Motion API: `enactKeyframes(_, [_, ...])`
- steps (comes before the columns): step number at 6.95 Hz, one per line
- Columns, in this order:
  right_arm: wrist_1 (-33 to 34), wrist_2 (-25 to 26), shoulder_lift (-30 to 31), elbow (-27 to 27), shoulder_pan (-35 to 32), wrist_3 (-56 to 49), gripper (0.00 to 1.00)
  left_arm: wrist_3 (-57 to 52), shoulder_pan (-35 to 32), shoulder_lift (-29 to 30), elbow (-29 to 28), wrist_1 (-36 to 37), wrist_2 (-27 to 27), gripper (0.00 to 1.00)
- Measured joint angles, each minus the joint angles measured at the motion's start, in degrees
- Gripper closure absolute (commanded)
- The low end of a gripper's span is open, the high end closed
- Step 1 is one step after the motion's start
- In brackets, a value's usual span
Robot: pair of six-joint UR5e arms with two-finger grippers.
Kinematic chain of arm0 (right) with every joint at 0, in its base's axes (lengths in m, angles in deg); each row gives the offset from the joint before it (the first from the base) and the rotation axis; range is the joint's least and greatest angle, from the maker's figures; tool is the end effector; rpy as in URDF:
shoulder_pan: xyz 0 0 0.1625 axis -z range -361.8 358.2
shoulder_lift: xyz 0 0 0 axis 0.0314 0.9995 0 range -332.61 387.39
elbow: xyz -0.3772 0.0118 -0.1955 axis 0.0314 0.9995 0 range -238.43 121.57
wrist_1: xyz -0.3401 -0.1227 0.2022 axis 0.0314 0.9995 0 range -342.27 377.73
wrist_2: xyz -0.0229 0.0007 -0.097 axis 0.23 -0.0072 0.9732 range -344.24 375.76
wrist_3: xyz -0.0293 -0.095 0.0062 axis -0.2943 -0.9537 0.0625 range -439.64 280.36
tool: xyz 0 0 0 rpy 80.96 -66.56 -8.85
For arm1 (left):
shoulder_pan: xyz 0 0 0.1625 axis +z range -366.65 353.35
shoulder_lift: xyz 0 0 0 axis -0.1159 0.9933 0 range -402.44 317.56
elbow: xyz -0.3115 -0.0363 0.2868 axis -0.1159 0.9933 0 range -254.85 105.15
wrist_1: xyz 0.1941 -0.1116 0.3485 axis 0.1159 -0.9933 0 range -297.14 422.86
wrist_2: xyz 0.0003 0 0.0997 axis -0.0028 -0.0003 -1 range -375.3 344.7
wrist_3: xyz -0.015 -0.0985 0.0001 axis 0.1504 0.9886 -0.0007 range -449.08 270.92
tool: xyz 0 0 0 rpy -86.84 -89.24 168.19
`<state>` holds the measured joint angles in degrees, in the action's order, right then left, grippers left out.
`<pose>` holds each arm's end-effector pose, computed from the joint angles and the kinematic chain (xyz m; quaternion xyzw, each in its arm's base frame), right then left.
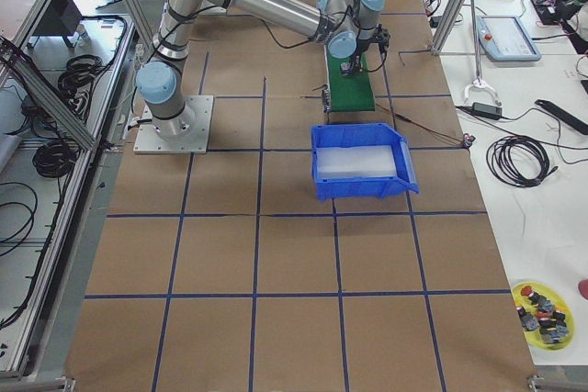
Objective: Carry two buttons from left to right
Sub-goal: 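Carry the yellow button with the right gripper into the empty blue bin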
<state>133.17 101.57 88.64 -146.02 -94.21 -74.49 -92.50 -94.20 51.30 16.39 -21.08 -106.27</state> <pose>0.1680 -0.6475 0.2601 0.0242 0.9990 0.0103 0.0359 -0.1093 -0.5252 0.4547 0.0083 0.9999 -0.0089 0.0089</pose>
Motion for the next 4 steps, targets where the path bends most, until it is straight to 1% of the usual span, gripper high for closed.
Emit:
enactKeyframes(1, [-1.6,1.2,1.0,0.7,0.4,-0.2,0.94,0.1,-0.1,-1.8,1.3,-0.5,0.0,0.00])
enactKeyframes(2, [-6.0,1.9,3.2,2.2,1.7,-0.9,0.94,0.2,-0.1,-3.3,2.7,-0.7,0.1,0.00])
enactKeyframes(3, [-11.3,2.3,5.7,4.2,4.4,-2.9,0.93,0.2,-0.2,-4.3,3.8,-0.7,0.2,0.00])
enactKeyframes(4, [-16.1,2.5,8.3,6.0,8.9,-7.1,0.93,0.2,-0.2,-4.8,4.4,-0.6,0.3,0.00])
